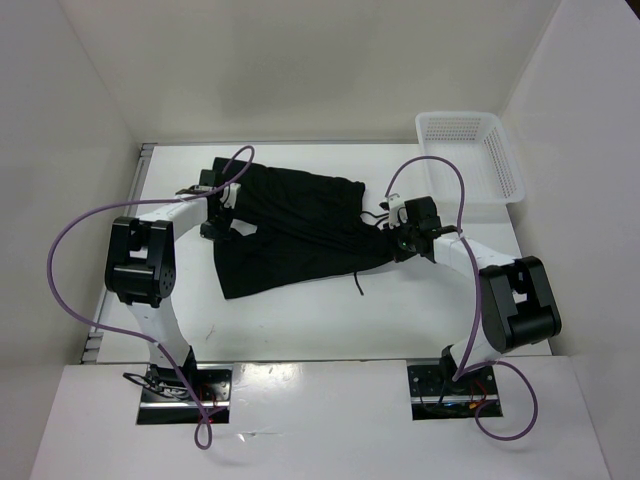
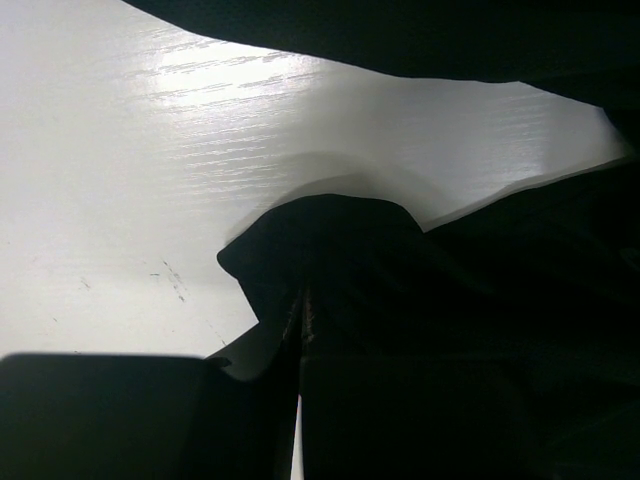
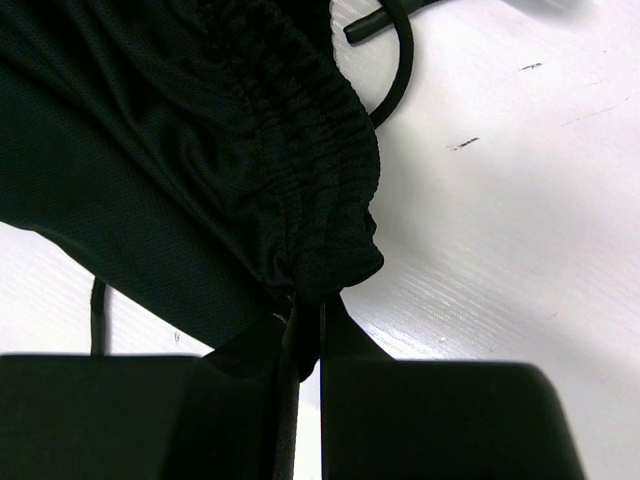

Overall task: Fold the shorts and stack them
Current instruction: Flatten the shorts out

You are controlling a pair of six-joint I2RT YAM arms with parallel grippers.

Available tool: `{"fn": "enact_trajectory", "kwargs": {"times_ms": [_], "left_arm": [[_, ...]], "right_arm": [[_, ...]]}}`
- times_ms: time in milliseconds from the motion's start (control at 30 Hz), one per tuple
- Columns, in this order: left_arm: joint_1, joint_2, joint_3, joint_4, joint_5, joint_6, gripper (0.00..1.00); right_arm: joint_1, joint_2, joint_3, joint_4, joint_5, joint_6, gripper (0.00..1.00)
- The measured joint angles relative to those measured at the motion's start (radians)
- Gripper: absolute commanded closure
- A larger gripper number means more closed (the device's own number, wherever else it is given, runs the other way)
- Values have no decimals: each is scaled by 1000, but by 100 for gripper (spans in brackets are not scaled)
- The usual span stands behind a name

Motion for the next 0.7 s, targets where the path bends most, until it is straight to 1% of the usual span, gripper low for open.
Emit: {"fn": "enact_trajectory", "kwargs": {"times_ms": [133, 433, 567, 667, 700], "left_arm": [[13, 0, 11, -10, 16, 0, 100], [108, -13, 177, -37, 90, 0, 100], [138, -13, 194, -39, 93, 0, 99], [116, -15, 166, -40, 86, 1, 82], [100, -18, 153, -48, 85, 0, 73]], "right_arm": [[0, 0, 0, 0, 0, 0, 100], [0, -1, -5, 0, 3, -7, 100], [0, -5, -6, 0, 4, -10, 100], [0, -12, 3, -17, 0, -12, 100], [0, -12, 24, -43, -10, -12, 100]]}}
